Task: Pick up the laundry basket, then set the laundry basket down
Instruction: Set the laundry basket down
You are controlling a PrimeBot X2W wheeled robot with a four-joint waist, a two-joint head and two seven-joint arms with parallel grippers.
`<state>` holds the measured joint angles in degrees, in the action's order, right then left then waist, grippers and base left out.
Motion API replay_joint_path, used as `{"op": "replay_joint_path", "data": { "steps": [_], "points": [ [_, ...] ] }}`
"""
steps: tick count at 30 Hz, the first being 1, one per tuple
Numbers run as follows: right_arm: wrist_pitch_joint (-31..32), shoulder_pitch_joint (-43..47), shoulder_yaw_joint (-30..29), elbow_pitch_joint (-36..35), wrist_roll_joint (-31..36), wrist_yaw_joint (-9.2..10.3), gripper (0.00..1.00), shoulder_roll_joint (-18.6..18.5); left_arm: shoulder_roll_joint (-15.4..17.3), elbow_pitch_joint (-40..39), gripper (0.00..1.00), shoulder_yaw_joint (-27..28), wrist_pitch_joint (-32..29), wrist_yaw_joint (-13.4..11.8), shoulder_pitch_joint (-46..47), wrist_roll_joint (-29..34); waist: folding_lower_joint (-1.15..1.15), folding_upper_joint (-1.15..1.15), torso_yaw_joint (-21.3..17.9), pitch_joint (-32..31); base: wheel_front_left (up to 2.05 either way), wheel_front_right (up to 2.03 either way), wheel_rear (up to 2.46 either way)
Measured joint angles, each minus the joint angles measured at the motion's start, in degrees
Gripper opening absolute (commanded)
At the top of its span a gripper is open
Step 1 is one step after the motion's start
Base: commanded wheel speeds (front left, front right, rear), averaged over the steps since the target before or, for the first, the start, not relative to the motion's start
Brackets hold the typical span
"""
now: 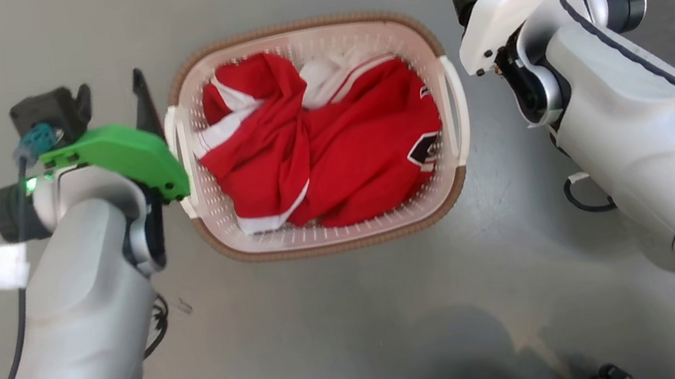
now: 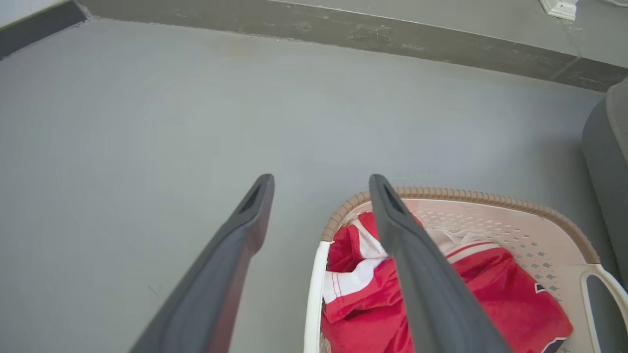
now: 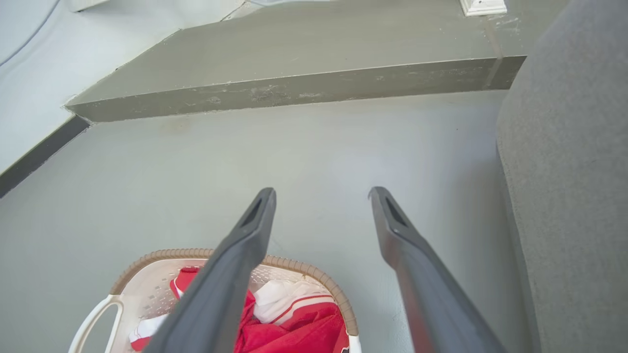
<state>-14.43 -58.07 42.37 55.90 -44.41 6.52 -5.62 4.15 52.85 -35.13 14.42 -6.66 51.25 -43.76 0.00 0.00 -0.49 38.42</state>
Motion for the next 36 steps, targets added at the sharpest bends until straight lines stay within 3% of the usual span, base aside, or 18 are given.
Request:
{"op": "replay_joint_path", "data": {
  "steps": [8,24,36],
  "points": [
    [0.0,4.5,-3.6,-6.7,5.6,0.14,1.0,-1.4,2.0,-9.2,1.0,4.1,0.0,0.0,-3.9,6.8,0.0,0.0,-0.3,-5.3,0.0,0.0,0.0],
    [-0.1,20.3,-12.2,-20.6,12.1,0.57,1.0,-1.8,1.7,-25.4,1.0,14.6,0.0,0.0,-20.0,17.1,0.0,0.0,0.2,-16.5,0.0,0.0,0.0],
    [-0.1,32.8,-15.0,-27.8,16.3,0.63,1.0,-1.6,1.4,-33.5,1.0,20.4,0.0,-0.4,-33.5,21.5,0.0,0.0,0.2,-24.7,0.0,0.0,0.0]
  ]
}}
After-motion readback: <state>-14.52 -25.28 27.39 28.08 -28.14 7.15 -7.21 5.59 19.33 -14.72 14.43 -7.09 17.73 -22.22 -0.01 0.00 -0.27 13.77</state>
